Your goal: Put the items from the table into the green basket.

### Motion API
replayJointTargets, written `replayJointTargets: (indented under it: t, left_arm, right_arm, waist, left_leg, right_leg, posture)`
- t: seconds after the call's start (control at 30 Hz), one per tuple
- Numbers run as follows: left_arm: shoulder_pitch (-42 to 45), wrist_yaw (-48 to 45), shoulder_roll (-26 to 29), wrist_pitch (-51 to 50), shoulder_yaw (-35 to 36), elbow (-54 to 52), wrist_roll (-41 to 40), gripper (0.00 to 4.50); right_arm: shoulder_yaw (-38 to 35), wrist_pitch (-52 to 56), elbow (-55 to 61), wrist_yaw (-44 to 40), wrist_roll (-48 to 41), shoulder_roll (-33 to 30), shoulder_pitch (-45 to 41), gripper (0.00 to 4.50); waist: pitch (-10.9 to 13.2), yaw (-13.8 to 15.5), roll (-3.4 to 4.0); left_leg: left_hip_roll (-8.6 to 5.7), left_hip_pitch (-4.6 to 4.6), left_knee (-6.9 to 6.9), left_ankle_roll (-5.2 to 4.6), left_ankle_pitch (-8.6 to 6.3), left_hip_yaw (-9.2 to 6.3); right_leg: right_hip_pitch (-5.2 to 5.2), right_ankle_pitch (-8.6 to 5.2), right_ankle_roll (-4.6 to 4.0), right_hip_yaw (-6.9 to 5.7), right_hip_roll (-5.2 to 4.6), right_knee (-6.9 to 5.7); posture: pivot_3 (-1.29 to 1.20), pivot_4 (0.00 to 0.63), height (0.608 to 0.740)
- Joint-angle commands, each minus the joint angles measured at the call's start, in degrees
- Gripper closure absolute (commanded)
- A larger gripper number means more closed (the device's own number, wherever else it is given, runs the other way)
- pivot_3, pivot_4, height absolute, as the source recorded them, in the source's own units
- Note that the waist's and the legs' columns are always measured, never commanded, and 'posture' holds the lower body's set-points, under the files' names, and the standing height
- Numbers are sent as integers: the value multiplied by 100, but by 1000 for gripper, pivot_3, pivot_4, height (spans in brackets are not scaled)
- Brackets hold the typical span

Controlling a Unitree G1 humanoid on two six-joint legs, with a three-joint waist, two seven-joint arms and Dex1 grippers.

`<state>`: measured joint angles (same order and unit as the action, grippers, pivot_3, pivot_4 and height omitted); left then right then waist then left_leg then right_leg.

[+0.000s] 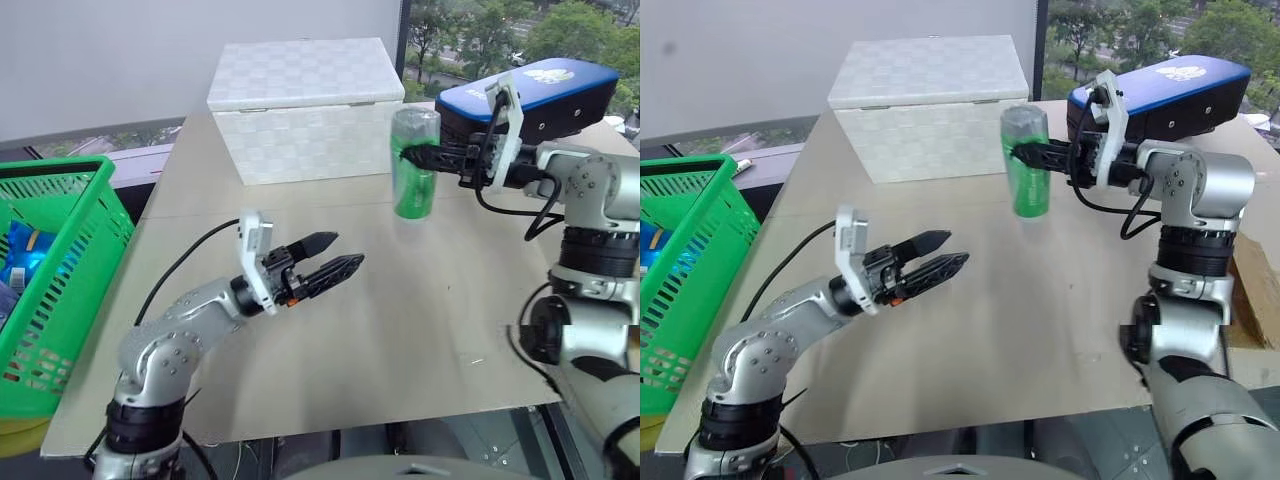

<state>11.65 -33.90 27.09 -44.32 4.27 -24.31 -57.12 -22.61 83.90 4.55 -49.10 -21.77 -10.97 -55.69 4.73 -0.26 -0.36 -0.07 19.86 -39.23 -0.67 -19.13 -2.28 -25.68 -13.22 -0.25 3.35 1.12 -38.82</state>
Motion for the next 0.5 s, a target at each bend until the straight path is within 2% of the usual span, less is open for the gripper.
replayJointTargets:
  t: [0.03, 0.13, 0.23, 0.33, 0.37, 0.5]
  left_arm:
    - [303, -201, -174, 130, -51, 457, 101, 0]
    - [687, -388, -249, 128, -182, 793, 263, 0]
    - [991, -458, -346, 72, -327, 917, 388, 799]
    - [1094, -666, -310, 76, -357, 1032, 511, 2061]
    - [1083, -687, -319, 74, -348, 1025, 527, 2193]
    - [1064, -664, -351, 166, -224, 1016, 655, 2265]
  right_arm:
    - [-494, 616, 989, 540, -456, 636, 98, 2611]
    - [-473, 769, 1457, 956, -633, 1396, 284, 2611]
    - [-371, 846, 1763, 1202, -862, 1872, 459, 2615]
    - [-307, 824, 1759, 1340, -1012, 2011, 522, 2638]
    - [-285, 825, 1780, 1364, -1066, 2009, 565, 2638]
    - [-275, 596, 1681, 1427, -1238, 1850, 628, 2641]
  waist:
    - [-23, -77, 11]
    - [-39, -242, 15]
    - [-67, -414, 30]
    - [-90, -568, 32]
    - [-98, -632, 31]
    - [-141, -769, 35]
  left_leg:
    - [-2, -1, 0, 0, 0, -2]
    - [-12, 1, -3, 10, 6, -5]
    - [-17, 1, -2, 14, 9, -15]
    - [-23, 2, -2, 15, 9, -22]
    - [-25, 2, -2, 15, 10, -22]
    - [-25, 3, 0, 15, 10, -39]
  right_leg:
    - [0, 0, 0, -2, -1, -2]
    - [-1, 0, 0, -2, -9, -4]
    - [0, 0, 1, -8, -12, -8]
    - [1, 0, 1, -11, -21, -10]
    - [1, 0, 1, -11, -22, -9]
    - [1, 0, 1, -19, -21, -9]
  posture:
    - [-76, 27, 740]
    - [-106, 21, 740]
    - [-110, 18, 740]
    - [-115, 7, 740]
    - [-114, 4, 740]
    - [-94, 3, 740]
